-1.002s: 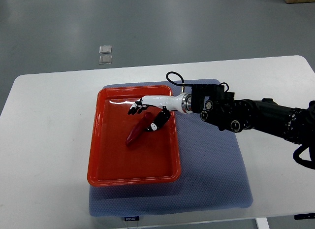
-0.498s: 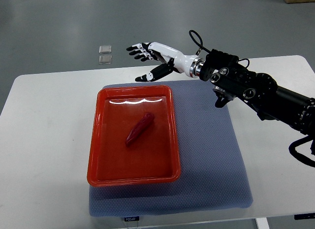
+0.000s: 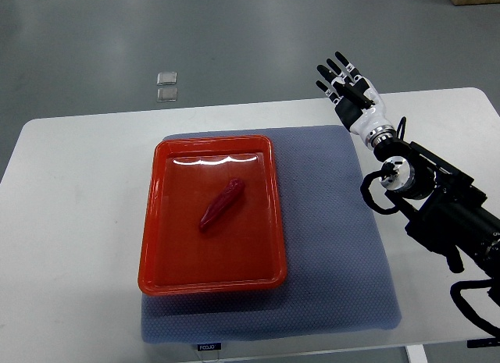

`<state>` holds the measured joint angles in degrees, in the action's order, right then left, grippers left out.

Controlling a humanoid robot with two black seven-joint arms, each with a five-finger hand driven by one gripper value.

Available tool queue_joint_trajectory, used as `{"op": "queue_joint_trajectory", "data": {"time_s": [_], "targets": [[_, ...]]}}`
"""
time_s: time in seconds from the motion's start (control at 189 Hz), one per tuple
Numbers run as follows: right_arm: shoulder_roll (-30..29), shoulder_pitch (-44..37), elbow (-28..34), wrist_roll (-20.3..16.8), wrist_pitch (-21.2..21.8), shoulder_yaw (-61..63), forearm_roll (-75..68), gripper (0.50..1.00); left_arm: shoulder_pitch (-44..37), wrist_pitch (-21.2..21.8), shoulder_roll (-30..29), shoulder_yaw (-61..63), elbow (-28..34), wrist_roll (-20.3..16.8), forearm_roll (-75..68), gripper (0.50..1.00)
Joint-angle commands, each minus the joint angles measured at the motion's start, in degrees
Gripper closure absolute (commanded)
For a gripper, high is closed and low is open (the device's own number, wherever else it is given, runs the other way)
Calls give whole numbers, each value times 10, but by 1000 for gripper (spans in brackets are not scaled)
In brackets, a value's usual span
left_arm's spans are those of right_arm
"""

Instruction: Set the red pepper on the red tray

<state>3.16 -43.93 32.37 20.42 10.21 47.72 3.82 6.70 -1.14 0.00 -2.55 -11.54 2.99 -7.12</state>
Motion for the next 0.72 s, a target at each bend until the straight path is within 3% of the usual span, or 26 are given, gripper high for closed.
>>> {"op": "queue_joint_trajectory", "data": {"time_s": [0.0,0.71], "targets": [[0,14,-1,1,11,1,-7,581,1,0,0,0,-2,0,1,500],[11,17,-1,1,17,2,-7,581,1,0,0,0,-3,0,0,500]]}}
